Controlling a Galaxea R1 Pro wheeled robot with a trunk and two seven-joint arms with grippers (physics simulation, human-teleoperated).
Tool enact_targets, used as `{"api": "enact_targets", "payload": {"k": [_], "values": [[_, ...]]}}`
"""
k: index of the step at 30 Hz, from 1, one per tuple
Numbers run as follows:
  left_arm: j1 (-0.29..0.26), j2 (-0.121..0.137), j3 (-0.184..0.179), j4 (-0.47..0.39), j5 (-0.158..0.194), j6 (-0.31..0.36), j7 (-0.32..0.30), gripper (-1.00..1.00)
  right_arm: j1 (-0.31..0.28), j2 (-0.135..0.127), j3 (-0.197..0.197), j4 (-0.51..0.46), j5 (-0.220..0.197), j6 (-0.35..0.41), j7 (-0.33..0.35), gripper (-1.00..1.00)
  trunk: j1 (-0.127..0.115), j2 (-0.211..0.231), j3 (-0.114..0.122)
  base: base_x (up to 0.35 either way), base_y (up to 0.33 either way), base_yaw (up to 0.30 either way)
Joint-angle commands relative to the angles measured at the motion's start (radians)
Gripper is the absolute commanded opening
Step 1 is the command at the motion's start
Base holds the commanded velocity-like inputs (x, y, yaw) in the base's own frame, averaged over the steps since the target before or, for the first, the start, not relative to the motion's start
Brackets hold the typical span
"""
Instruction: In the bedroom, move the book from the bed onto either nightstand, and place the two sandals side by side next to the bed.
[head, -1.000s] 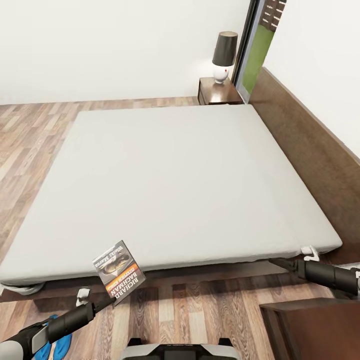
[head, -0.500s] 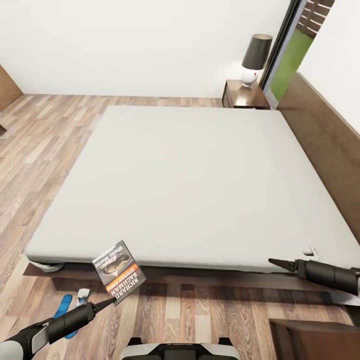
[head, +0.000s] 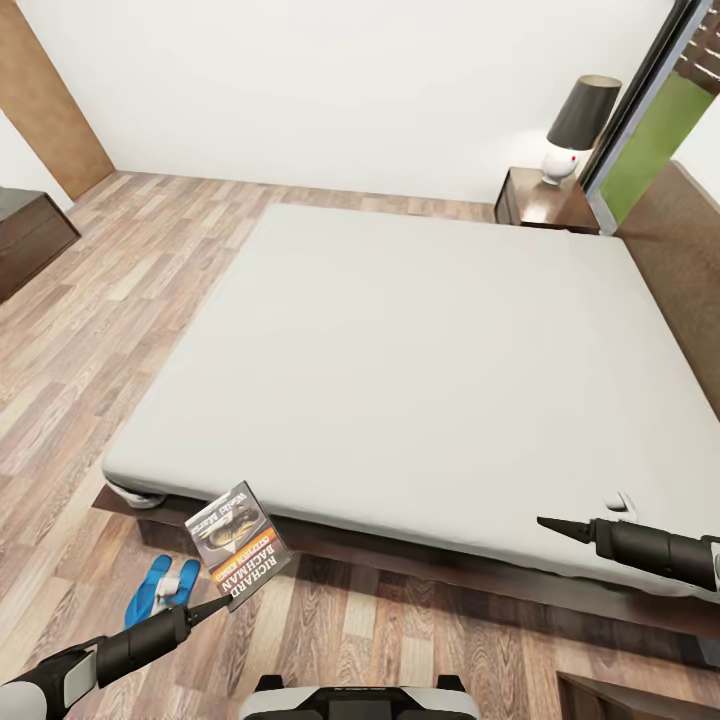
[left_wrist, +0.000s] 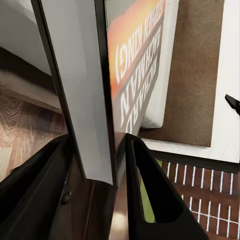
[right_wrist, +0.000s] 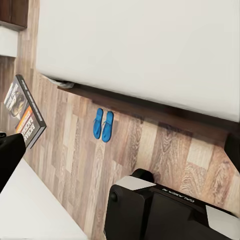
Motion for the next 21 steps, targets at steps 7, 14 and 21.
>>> {"api": "enact_targets", "payload": {"k": [7,14,21], "values": [[-0.001,0.000,0.011,0.000,-0.006,0.010,-0.004,-1.00,0.000,0.000,-0.001,0.000,-0.002,0.005,0.002,1.00,0.001,-0.002,-0.001,0.000,0.000,0.291],[-0.001,-0.001,0.011,0.000,-0.006,0.010,-0.004,-1.00,0.000,0.000,-0.001,0.000,-0.002,0.005,0.002,1.00,0.001,-0.002,-0.001,0.000,0.000,0.291],[-0.001,-0.001,0.011,0.000,-0.006,0.010,-0.004,-1.00,0.000,0.000,-0.001,0.000,-0.002,0.005,0.002,1.00,0.001,-0.002,-0.001,0.000,0.000,0.291]]}}
